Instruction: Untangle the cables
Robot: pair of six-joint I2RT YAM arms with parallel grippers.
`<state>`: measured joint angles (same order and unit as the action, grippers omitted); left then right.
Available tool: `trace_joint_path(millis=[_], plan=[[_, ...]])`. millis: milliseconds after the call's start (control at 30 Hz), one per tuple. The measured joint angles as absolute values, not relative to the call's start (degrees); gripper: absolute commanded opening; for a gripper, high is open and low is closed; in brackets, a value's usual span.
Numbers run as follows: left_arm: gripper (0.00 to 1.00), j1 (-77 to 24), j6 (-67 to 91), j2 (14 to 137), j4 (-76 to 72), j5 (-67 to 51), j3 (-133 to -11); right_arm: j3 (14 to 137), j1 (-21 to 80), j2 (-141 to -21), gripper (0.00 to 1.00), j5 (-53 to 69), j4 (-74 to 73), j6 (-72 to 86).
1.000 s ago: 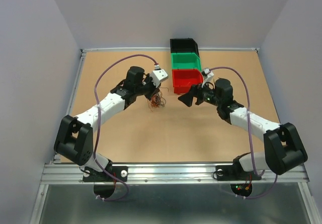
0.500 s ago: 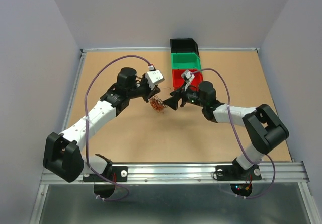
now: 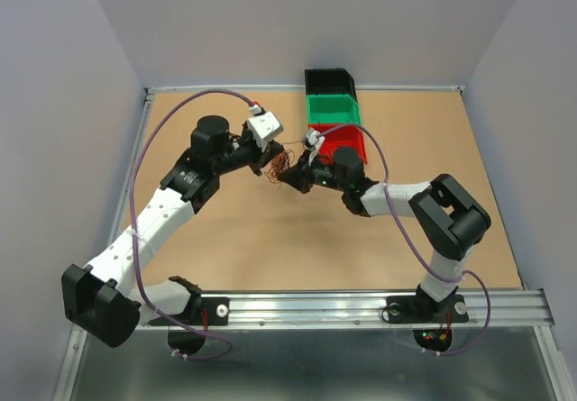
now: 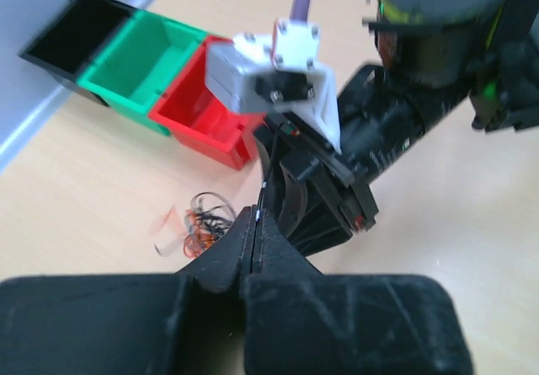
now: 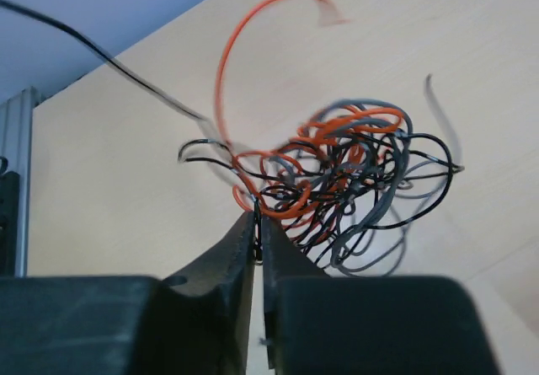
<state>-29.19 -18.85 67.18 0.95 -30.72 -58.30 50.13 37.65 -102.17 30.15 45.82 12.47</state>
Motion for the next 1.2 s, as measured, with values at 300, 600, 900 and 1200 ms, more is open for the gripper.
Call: trace_joint_path(millis=[300, 600, 900, 1200], plan=[[0.00, -29.21, -14.72, 59.61, 2.55, -11.88, -72.27, 49.39, 37.63, -100.47, 0.00, 24.93, 47.03, 13.04], [0.00, -27.83, -11.60, 46.61, -5.28, 19.11, -66.35, 37.01, 37.60, -79.55, 0.01, 15.57, 47.68, 13.28], [0.00, -26.55, -10.98, 42.63, -10.11, 25.56, -57.54, 29.36, 37.58, -51.46, 0.00, -5.23, 38.50, 14.11], [0.00, -19.75, -11.99, 48.07, -15.51, 27.66, -54.11, 24.84, 37.63, -28.49, 0.01, -38.30, 22.33, 20.21]])
